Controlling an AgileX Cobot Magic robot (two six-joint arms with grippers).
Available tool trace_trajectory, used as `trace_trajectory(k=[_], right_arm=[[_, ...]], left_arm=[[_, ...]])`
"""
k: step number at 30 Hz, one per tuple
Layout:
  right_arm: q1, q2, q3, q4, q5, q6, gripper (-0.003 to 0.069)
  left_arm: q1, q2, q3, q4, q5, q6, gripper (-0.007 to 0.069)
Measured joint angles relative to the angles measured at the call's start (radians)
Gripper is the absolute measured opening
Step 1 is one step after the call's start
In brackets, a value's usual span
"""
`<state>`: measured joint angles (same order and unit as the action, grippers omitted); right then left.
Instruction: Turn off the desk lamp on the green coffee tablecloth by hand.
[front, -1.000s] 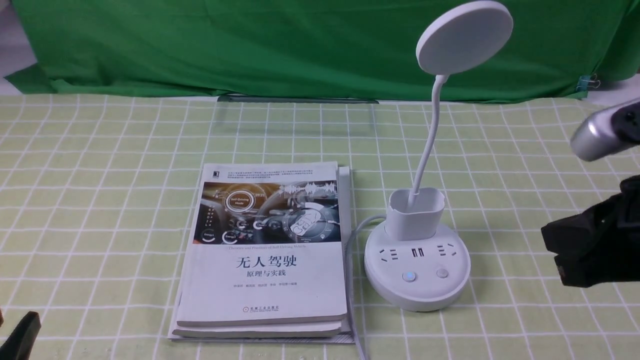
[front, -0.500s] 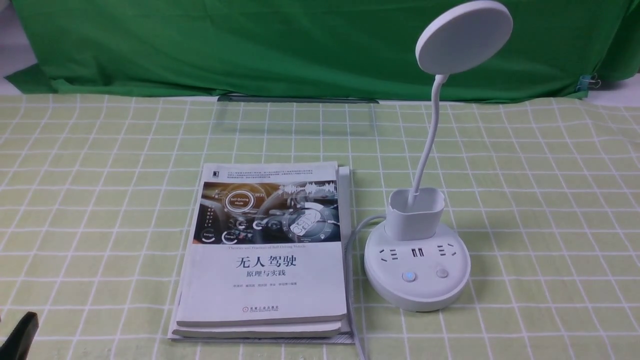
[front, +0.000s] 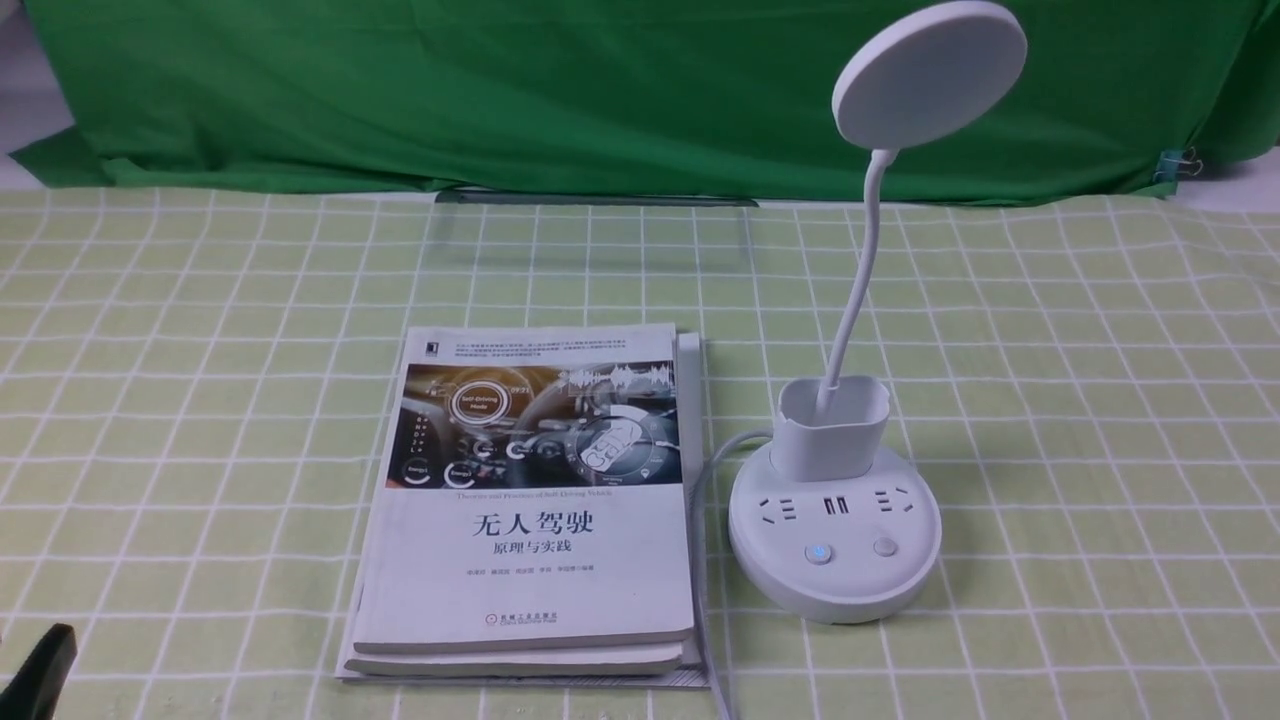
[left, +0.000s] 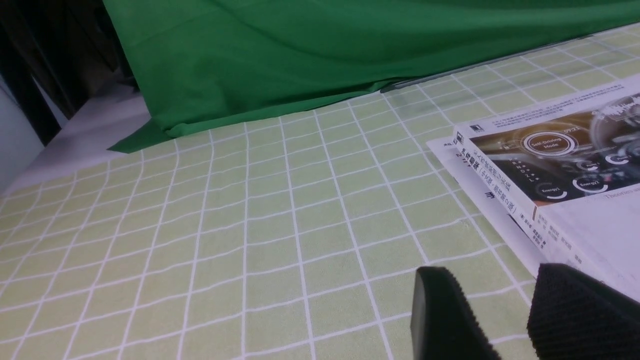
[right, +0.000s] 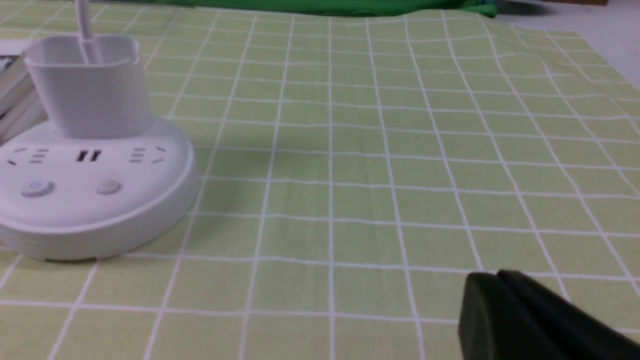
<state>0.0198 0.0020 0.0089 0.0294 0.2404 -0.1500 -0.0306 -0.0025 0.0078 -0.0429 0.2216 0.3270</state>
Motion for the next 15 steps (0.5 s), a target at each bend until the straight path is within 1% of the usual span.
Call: trace_trajectory(k=[15], right_arm=[[0.000, 0.000, 0.000, 0.000, -0.001, 0.002, 0.0062]], left_arm=[[0.000, 0.000, 0.000, 0.000, 0.000, 0.000, 0.0243]])
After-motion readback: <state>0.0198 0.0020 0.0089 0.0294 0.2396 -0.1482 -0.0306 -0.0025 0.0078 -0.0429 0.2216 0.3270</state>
